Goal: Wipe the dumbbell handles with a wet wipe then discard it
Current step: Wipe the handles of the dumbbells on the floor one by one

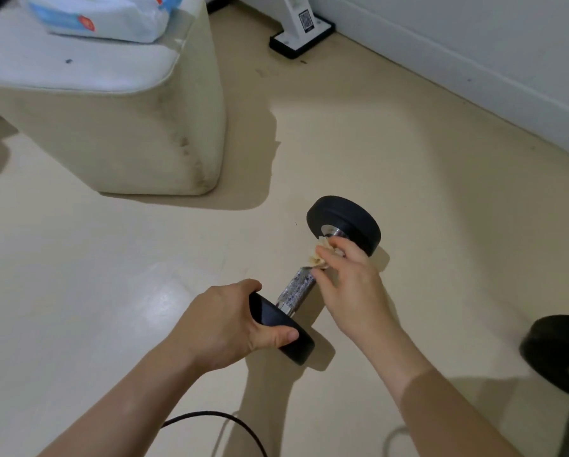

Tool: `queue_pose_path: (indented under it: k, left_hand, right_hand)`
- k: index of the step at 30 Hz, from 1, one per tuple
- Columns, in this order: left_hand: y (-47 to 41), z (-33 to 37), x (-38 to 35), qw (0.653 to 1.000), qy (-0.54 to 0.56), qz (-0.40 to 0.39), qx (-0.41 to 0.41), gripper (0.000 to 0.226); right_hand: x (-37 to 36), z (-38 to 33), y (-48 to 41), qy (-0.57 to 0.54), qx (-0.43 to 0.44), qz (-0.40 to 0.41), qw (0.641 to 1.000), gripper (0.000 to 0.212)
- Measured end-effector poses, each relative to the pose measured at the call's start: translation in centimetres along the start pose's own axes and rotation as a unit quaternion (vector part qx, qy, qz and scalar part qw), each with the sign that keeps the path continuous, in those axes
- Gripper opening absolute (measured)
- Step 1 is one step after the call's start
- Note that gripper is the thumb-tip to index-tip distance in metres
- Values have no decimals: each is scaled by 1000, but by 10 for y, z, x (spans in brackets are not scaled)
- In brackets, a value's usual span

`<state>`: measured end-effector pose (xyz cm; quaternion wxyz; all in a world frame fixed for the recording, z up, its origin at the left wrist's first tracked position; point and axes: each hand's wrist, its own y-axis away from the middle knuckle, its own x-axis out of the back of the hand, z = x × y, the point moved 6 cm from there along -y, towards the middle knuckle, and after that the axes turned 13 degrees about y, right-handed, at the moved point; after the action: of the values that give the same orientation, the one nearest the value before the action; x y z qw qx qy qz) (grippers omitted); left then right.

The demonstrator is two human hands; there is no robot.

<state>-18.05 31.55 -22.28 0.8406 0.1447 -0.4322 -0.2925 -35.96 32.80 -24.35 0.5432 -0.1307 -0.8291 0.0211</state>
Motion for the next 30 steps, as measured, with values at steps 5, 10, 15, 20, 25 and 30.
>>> queue_pose_path:
  k: [5,10,15,20,25,30]
  left_hand:
    - [1,4,-3,1000,-25,3,5,92]
    - [4,7,-3,999,-40,14,7,87]
    - [4,8,-4,999,-49,16,13,85]
    - [3,2,-4,1000,-9,24,5,88]
    - [-4,-29,-7,956,283,-19,77,98]
    - [-8,-32,-9,968,235,92,10,118]
  right_hand:
    - [4,9,0,-32,-71,45,996,10]
    - [2,3,1,-29,-12,16,999,10]
    - [-7,-14,29,-56,-37,1,998,14]
    - [2,16,-7,-85,-101,45,990,15]
    - [-7,-10,-1,-70,-12,-37,997,14]
    - [-22,-31,7,-111,-51,-11,993,12]
